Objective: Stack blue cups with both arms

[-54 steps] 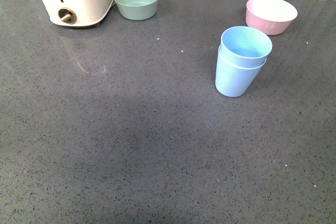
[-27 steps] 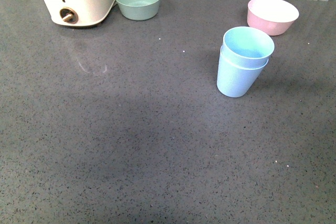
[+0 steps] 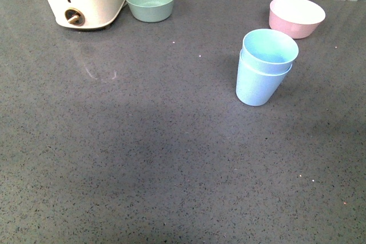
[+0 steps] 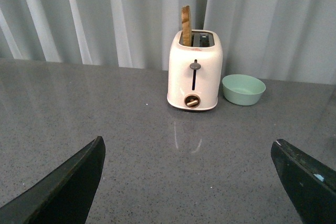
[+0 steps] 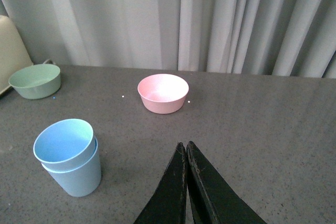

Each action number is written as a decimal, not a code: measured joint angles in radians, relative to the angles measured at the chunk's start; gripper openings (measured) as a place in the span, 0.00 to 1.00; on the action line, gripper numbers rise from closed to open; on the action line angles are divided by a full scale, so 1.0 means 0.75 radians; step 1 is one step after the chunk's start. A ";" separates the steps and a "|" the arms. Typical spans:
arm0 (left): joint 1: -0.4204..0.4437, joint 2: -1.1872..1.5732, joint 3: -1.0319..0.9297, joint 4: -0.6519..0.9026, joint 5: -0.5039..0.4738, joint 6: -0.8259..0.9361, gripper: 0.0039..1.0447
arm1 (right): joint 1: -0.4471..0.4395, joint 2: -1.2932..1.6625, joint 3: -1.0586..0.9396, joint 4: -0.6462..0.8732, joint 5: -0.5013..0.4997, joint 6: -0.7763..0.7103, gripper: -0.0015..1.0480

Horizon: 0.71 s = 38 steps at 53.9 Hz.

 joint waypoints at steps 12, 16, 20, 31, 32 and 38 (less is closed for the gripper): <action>0.000 0.000 0.000 0.000 0.000 0.000 0.92 | 0.000 -0.138 -0.045 -0.093 -0.001 0.000 0.02; 0.000 0.000 0.000 0.000 0.000 0.000 0.92 | 0.000 -0.179 -0.055 -0.123 0.000 0.000 0.02; 0.000 0.000 0.000 0.000 0.000 0.000 0.92 | 0.000 -0.214 -0.073 -0.142 0.000 0.000 0.02; 0.000 0.000 0.000 0.000 -0.001 0.001 0.92 | 0.000 -0.312 -0.086 -0.186 -0.001 0.001 0.02; 0.000 0.000 0.000 0.000 0.000 0.001 0.92 | 0.000 -0.326 -0.086 -0.199 -0.001 0.001 0.02; 0.000 0.000 0.000 0.000 -0.001 0.001 0.92 | 0.000 -0.392 -0.086 -0.261 0.000 0.001 0.02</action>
